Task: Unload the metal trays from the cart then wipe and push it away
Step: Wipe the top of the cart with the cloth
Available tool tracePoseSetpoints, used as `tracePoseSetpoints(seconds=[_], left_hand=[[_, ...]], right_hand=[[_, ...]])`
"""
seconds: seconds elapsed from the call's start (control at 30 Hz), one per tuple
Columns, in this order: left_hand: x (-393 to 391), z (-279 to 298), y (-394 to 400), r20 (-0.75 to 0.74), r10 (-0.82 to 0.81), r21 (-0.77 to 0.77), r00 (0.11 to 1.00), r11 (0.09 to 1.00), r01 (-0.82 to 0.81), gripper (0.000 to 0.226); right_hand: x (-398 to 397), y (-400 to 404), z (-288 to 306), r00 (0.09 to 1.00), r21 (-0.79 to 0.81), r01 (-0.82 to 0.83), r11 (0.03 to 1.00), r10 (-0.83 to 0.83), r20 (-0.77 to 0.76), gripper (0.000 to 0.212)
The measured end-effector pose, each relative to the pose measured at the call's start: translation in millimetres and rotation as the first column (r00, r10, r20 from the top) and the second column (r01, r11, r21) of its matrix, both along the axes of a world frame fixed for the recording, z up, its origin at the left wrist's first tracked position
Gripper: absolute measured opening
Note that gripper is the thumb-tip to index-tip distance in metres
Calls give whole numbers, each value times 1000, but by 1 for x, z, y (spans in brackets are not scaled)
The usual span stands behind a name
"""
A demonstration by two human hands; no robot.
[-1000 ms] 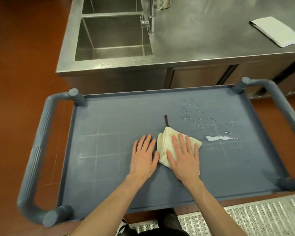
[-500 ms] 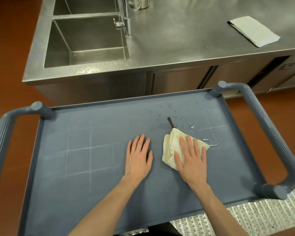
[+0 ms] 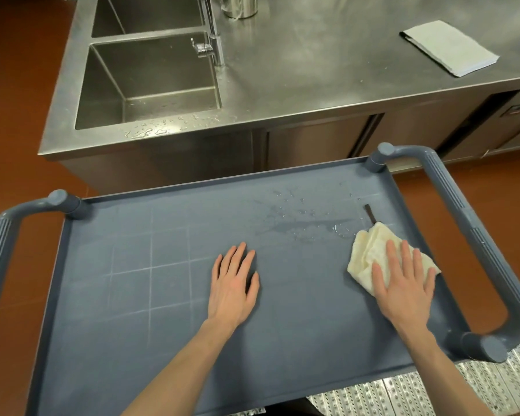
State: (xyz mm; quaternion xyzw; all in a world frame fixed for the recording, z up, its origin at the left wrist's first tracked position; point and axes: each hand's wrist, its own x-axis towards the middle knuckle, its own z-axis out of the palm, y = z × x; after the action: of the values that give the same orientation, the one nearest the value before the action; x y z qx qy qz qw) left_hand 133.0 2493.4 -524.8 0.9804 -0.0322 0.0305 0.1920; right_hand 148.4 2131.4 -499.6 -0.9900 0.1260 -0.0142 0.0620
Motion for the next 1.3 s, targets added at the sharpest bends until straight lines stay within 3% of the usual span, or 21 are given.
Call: tracePoseSetpoints(seconds=[0.3,0.47,0.77,1.03,1.3], left_hand=[[0,-2,-4,14,26,41,1000,999,-27,52],[3,-4,-5,30,30,48,999,998,-32,52],[3,-7,-3,33,30,38,999,999,-32,52],[4,-5,2,27,15,17,1000,1000,-15,51],[6,-3,2,43,20,-1,999,1000,-20,50]], right_hand=[[12,15,-11,997,-1,-68,998,68,-22,69],[17,54,-14,965,-9,-257,966,256,-51,70],[13,140,-21,822,49,-569,821,569,20,66],[30,113,-17,858,74,-513,855,512,32,66],[50,22,-8,956,44,-291,956,292,-18,69]])
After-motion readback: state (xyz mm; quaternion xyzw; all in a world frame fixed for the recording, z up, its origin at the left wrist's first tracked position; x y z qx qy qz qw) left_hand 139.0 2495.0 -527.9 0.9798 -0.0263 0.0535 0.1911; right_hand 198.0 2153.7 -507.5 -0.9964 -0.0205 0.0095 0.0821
